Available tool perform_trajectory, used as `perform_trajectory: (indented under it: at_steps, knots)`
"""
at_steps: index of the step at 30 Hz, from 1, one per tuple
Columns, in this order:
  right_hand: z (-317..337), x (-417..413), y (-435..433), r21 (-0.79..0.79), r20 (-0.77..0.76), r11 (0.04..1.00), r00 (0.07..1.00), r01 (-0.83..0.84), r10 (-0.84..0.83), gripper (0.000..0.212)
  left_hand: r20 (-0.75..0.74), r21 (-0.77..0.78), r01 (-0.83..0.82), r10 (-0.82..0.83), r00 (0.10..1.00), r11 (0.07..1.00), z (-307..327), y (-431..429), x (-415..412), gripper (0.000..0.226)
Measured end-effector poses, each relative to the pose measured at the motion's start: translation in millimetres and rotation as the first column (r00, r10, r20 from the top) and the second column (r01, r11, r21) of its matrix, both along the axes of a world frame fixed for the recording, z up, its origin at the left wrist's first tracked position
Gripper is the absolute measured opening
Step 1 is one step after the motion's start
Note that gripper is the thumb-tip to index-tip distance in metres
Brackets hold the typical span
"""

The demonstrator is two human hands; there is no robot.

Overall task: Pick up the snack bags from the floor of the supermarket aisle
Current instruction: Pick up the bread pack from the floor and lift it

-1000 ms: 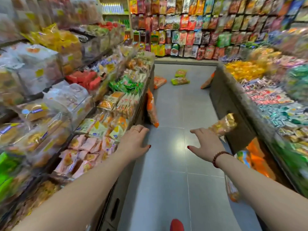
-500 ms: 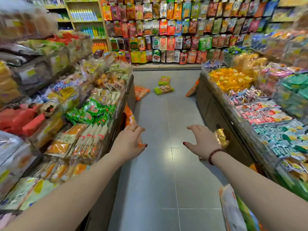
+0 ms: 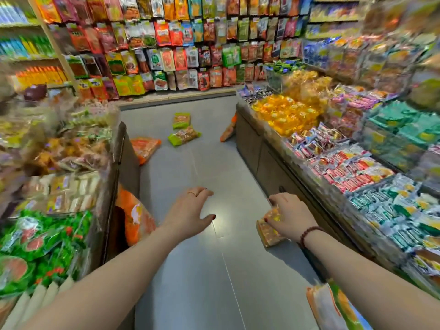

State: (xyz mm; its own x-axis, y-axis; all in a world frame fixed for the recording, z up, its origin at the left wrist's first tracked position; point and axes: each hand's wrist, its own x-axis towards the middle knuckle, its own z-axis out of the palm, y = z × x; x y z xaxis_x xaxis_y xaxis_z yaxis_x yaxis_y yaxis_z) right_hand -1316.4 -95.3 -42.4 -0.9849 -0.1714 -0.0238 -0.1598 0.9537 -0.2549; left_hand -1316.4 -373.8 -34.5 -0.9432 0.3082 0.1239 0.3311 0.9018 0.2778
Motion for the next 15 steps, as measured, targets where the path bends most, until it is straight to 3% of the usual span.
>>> perform_trajectory:
  at_steps: [15]
  knots:
    - [-47,-195,84,-0.072,0.173,0.937,0.929,0.342,-0.326,0.052,0.154,0.020,0.269,-0.269,0.951,0.963,-36,116,-285,0.058]
